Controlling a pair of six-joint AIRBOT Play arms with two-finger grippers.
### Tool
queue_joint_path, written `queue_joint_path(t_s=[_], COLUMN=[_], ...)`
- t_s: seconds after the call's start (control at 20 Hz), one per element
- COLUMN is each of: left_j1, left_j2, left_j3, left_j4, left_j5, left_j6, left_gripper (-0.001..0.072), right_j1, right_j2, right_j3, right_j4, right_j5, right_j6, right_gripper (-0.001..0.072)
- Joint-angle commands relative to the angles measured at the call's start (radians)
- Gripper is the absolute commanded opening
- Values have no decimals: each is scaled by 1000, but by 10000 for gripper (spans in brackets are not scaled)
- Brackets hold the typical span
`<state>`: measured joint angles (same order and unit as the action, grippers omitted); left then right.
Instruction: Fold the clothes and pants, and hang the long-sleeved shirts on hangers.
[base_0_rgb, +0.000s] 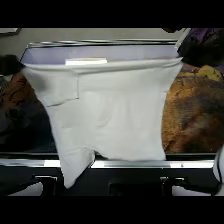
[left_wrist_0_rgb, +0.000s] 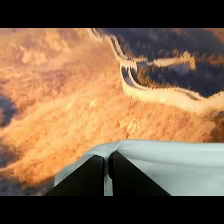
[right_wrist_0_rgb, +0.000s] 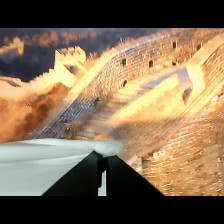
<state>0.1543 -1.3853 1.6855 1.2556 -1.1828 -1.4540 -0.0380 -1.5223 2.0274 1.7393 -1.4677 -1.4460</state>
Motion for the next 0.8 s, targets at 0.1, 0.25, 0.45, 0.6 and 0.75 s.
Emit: queue_joint_path(t_s=[0.1,0.25,0.45,0.6,0.75], left_j1=[-66,-75,-72,-72,-71], left_j2=[-423,-538,-548,-534,-503], left_j3=[38,132,156,156,155], left_j4=[-18,-18,-6,5,69], left_j5=[175,190,166,38,-99], left_j6=[59,68,68,67,5], left_gripper=[15,16,16,16,15], right_j1=[1,1,1,1,1], right_j2=[-360,-444,-459,-459,-459], right_j3=[0,0,0,0,0], right_j4=[7,6,2,-8,-31], right_j5=[111,169,135,15,-96], right_j6=[4,6,6,3,-13], right_gripper=[27,27,27,28,28])
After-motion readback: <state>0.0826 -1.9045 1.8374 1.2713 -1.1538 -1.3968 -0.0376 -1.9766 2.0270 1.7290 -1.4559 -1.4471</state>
